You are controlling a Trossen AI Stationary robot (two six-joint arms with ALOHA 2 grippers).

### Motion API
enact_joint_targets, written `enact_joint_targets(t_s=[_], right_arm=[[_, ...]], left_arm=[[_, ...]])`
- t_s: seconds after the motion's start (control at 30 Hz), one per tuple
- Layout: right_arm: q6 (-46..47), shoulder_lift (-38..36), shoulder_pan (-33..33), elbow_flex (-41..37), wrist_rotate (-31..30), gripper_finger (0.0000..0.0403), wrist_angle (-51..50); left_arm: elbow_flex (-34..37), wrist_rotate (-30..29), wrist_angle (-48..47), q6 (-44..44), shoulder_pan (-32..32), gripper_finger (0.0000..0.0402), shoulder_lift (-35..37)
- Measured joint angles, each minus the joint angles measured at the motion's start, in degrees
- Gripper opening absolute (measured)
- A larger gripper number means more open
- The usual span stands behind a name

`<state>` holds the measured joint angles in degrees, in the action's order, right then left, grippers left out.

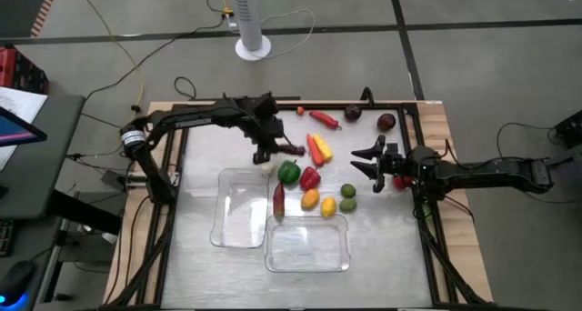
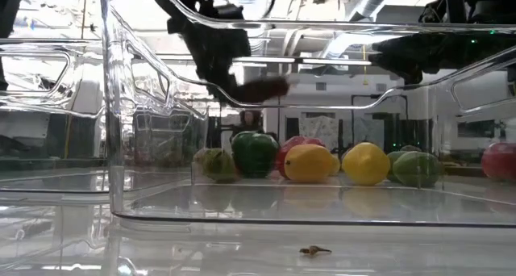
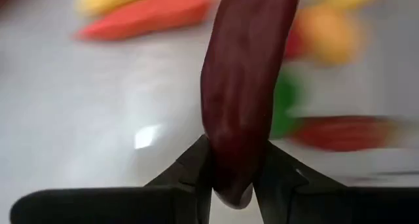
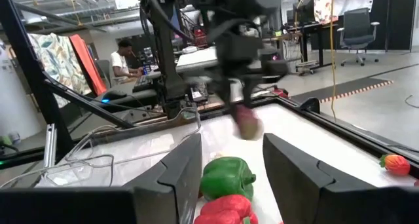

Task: Sort produce into baskets
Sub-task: Put the top dark red bell pepper into the right transparent bin

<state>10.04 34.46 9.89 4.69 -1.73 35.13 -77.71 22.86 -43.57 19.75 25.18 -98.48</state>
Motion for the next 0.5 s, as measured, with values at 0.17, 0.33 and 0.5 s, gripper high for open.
enact_joint_targets(t_s=[0.17, 0.33, 0.5], right_arm=[[0.00, 0.00, 0.00, 0.00, -1.28, 0.0189, 0.45], [1.26, 0.00, 0.00, 0.00, -1.32, 0.0189, 0.66], [3.52, 0.00, 0.00, 0.00, -1.34, 0.0189, 0.71]], left_arm=[[0.89, 5.28, -0.48, -3.93, -8.17, 0.0073, 1.20], [0.91, 2.17, 1.12, -5.93, -19.36, 0.0079, 0.94], [0.94, -2.89, 6.21, -12.17, -28.63, 0.0080, 0.94]])
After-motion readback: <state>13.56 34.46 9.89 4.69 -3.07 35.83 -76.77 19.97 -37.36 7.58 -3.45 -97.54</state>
